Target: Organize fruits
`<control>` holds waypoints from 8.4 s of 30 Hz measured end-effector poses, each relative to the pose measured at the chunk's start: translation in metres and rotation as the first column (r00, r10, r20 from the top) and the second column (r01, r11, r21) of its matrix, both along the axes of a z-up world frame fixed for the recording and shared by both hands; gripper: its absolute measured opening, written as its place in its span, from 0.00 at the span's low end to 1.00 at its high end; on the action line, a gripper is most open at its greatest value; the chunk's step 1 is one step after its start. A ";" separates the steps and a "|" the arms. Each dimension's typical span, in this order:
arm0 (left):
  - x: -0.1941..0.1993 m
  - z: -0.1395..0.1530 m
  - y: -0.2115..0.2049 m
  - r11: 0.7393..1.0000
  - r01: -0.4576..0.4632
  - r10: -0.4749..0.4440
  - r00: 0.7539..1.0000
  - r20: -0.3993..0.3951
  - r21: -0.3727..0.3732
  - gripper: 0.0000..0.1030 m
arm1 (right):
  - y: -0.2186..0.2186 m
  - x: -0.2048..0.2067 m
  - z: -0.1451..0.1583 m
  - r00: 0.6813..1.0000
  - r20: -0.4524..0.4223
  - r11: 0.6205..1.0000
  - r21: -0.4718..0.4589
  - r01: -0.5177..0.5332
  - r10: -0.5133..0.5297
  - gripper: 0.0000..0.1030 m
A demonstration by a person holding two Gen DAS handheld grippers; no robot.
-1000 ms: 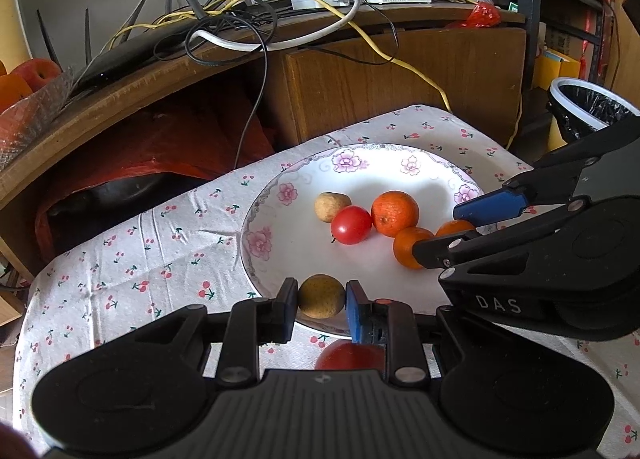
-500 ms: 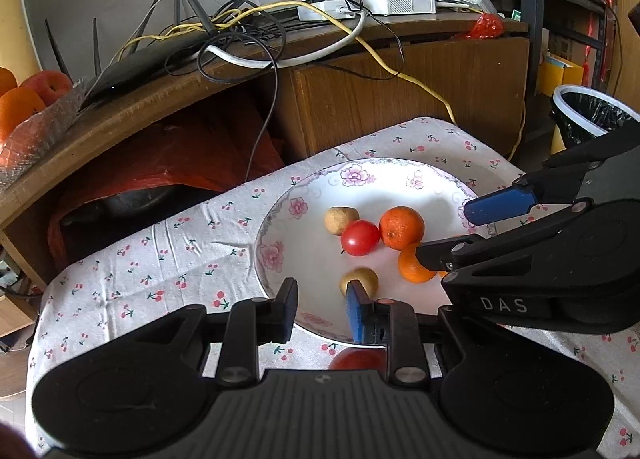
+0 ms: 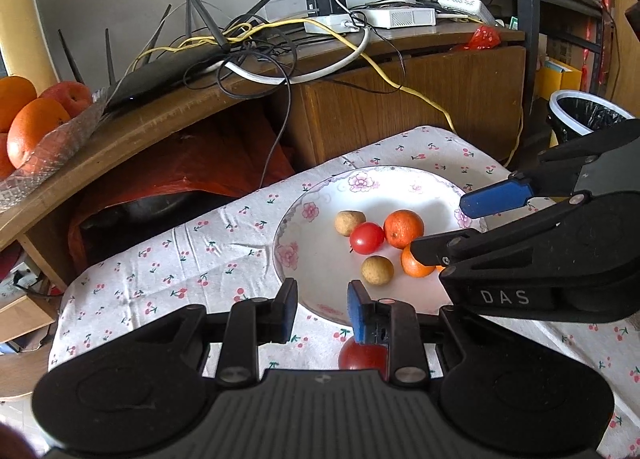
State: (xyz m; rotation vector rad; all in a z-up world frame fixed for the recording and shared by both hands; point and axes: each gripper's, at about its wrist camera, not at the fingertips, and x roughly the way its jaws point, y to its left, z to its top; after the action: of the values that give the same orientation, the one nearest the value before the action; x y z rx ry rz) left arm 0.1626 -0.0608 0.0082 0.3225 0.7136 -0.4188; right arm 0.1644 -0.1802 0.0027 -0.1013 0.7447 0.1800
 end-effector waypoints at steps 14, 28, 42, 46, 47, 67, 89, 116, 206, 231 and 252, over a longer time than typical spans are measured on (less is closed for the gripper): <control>-0.028 0.000 0.030 1.000 -0.008 0.008 0.999 -0.040 0.003 0.36 | 0.012 -0.030 0.001 0.997 -0.022 0.997 0.006 -0.076 0.077 0.43; -0.046 -0.027 0.053 0.999 0.050 -0.047 0.991 -0.126 0.017 0.36 | 0.037 -0.029 -0.028 0.982 -0.116 0.988 0.048 -0.144 0.148 0.44; -0.037 -0.037 0.052 0.995 0.100 -0.100 0.984 -0.145 -0.004 0.36 | 0.048 -0.009 -0.047 0.979 -0.141 0.987 0.087 -0.137 0.149 0.43; -0.033 -0.039 0.049 0.994 0.109 -0.108 0.985 -0.137 0.001 0.36 | 0.047 -0.006 -0.047 0.976 -0.150 0.984 0.105 -0.145 0.160 0.33; -0.031 -0.040 0.049 0.994 0.108 -0.107 0.984 -0.141 -0.002 0.36 | 0.046 -0.006 -0.047 0.975 -0.154 0.983 0.110 -0.145 0.161 0.33; -0.012 -0.052 0.033 0.995 0.099 -0.100 0.985 -0.144 -0.009 0.40 | 0.021 -0.022 -0.041 0.974 -0.190 0.989 0.093 -0.111 0.127 0.33; -0.018 -0.051 0.027 0.997 0.078 -0.074 0.990 -0.123 0.024 0.38 | 0.025 -0.026 -0.039 0.975 -0.179 0.991 0.037 -0.127 0.131 0.33; -0.037 -0.039 0.026 0.997 0.070 -0.067 0.990 -0.124 0.016 0.34 | 0.010 -0.044 -0.026 0.983 -0.162 0.996 0.015 -0.091 0.092 0.33; 0.038 -0.032 -0.017 0.999 0.023 -0.027 0.997 -0.076 -0.045 0.43 | -0.015 0.022 -0.012 1.000 -0.024 1.000 0.006 0.005 -0.005 0.46; 0.005 -0.008 0.021 0.989 -0.112 0.105 0.992 -0.073 -0.101 0.58 | -0.009 -0.008 0.003 1.000 -0.001 1.000 0.001 0.018 -0.018 0.47; -0.036 0.008 0.041 0.967 -0.203 0.196 0.979 -0.063 -0.153 0.81 | -0.001 -0.047 0.016 0.999 0.023 0.999 0.011 0.041 -0.041 0.51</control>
State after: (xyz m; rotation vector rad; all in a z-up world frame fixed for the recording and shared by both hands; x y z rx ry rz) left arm 0.1270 -0.0195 0.0163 0.0890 0.7466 -0.2900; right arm 0.1175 -0.1812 0.0184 -0.0782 0.7218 0.1434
